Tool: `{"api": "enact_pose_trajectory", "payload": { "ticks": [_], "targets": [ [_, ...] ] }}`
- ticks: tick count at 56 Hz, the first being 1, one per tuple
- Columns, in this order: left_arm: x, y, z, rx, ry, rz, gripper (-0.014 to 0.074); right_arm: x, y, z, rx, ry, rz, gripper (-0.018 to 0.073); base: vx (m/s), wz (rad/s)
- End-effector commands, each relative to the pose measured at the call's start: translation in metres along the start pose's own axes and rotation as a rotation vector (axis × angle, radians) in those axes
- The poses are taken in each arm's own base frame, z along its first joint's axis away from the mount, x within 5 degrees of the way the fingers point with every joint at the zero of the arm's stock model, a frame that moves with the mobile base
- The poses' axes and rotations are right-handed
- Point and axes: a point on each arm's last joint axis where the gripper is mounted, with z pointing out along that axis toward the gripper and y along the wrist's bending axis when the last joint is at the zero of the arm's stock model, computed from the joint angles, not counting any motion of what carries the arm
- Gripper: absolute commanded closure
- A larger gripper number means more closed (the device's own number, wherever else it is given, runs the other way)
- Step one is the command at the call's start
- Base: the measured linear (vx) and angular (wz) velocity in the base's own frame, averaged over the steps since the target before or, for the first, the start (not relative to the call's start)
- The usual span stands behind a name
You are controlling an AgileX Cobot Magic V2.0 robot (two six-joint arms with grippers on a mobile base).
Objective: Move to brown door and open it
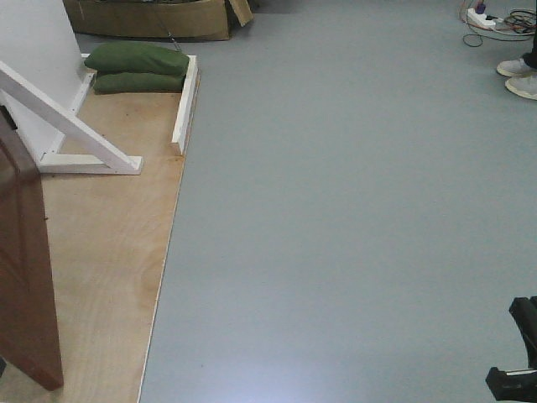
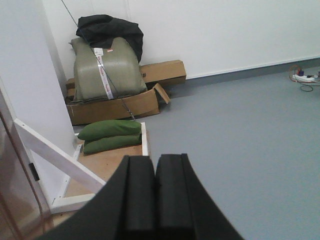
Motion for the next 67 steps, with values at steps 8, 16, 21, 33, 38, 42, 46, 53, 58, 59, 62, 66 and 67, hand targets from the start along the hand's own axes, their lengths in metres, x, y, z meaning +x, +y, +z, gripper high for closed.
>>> {"api": "enact_pose_trajectory", "payload": {
  "ticks": [8, 16, 21, 33, 38, 42, 46, 53, 58, 59, 62, 66, 67],
  "targets": [
    [-0.0162, 0.0005, -0.0033, -0.001, -0.119, -0.015, 0.0603, -0.0058, -0.0004, -0.0001, 0.005, -0.078, -0.011, 0.0559, 0.38, -0.01],
    [-0.0162, 0.0005, -0.0033, -0.001, -0.119, -0.015, 0.0603, -0.0058, -0.0004, -0.0001, 0.005, -0.078, -0.011, 0.0559, 0.37, 0.02],
    [-0.0162, 0.0005, -0.0033, -0.001, -0.119, -0.015, 0.0603, -0.0058, -0.0004, -0.0001, 0.005, -0.078, -0.011, 0.0559, 0.35, 0.03],
    [-0.0162, 0.0005, -0.0033, -0.001, -0.119, -0.015, 0.0603, -0.0058, -0.0004, -0.0001, 0.005, -0.078, -0.011, 0.0559, 0.31, 0.03],
    [-0.0162, 0.0005, -0.0033, -0.001, -0.119, -0.015, 0.0603, -0.0060, -0.0004, -0.0001, 0.005, -0.079, -0.011, 0.0559, 0.24, 0.02],
    [-0.0162, 0.0005, -0.0033, -0.001, -0.119, -0.015, 0.0603, -0.0065, -0.0005, -0.0002, 0.005, -0.085, -0.011, 0.0559, 0.20, 0.03],
    [-0.0162, 0.0005, -0.0033, -0.001, -0.119, -0.015, 0.0603, -0.0063, -0.0005, -0.0002, 0.005, -0.083, -0.011, 0.0559, 0.16, 0.04],
    [-0.0162, 0.0005, -0.0033, -0.001, -0.119, -0.015, 0.0603, -0.0064, -0.0005, -0.0002, 0.005, -0.084, -0.011, 0.0559, 0.10, 0.05],
    [-0.0162, 0.0005, -0.0033, -0.001, -0.119, -0.015, 0.0603, -0.0064, -0.0005, -0.0002, 0.005, -0.084, -0.011, 0.0559, 0.06, 0.04],
    [-0.0162, 0.0005, -0.0033, -0.001, -0.119, -0.015, 0.0603, -0.0064, -0.0005, -0.0002, 0.005, -0.084, -0.011, 0.0559, 0.04, 0.02],
    [-0.0162, 0.0005, -0.0033, -0.001, -0.119, -0.015, 0.0603, -0.0064, -0.0005, -0.0002, 0.005, -0.084, -0.011, 0.0559, 0.03, 0.01],
    [-0.0162, 0.0005, -0.0033, -0.001, -0.119, -0.015, 0.0603, -0.0064, -0.0005, -0.0002, 0.005, -0.084, -0.011, 0.0559, 0.02, 0.00],
    [-0.0162, 0.0005, -0.0033, -0.001, -0.119, -0.015, 0.0603, -0.0064, -0.0005, -0.0002, 0.005, -0.084, -0.011, 0.0559, 0.01, 0.00]
  ]
}}
